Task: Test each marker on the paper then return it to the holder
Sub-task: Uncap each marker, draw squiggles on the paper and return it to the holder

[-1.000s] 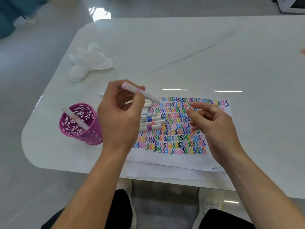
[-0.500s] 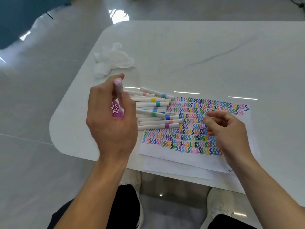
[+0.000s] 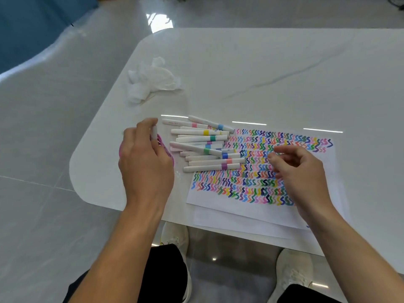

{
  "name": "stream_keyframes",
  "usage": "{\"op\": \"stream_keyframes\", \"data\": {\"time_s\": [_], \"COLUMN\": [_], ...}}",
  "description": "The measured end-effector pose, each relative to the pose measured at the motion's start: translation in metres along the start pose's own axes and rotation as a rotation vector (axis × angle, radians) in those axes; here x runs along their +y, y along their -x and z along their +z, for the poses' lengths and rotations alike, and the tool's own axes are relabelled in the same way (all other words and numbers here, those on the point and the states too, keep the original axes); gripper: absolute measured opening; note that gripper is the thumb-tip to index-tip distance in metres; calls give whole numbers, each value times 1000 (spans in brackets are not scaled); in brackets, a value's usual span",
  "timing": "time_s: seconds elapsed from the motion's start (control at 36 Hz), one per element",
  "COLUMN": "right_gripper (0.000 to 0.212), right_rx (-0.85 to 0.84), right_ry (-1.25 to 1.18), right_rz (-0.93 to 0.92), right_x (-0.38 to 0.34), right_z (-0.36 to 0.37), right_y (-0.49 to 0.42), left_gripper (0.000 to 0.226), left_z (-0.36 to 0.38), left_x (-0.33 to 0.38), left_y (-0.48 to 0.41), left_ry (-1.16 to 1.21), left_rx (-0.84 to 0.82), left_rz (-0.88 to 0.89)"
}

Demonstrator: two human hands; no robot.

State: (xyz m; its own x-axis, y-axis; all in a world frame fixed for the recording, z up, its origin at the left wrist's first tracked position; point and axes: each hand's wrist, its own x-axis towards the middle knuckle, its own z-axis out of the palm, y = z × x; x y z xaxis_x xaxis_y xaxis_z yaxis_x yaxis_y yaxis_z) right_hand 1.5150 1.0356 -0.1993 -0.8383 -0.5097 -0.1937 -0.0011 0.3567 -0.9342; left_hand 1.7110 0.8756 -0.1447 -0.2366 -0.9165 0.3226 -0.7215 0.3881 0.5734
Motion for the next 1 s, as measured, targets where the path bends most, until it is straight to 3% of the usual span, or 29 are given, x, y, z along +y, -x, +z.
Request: {"op": "stream_keyframes", "data": {"time_s": [0.17, 0.47, 0.78, 1.0], "right_gripper": [16, 16, 13, 13], "right_rx": [-7, -8, 0, 4], "right_ry": [29, 67, 27, 25], "right_rz": [-26, -56, -41, -39], "right_x": [1, 2, 4, 4], "right_z": [1, -3, -8, -8], "right_y": [0, -1, -4, -4], "left_gripper": [33, 47, 49, 39], "left_z": [1, 15, 14, 27], "left_x": [2, 35, 25, 40], "left_y": [-3, 18, 6, 21], "left_ry": [-19, -27, -58, 19], "left_rx": [17, -68, -13, -59], "left_rz": [11, 293, 251, 501]}}
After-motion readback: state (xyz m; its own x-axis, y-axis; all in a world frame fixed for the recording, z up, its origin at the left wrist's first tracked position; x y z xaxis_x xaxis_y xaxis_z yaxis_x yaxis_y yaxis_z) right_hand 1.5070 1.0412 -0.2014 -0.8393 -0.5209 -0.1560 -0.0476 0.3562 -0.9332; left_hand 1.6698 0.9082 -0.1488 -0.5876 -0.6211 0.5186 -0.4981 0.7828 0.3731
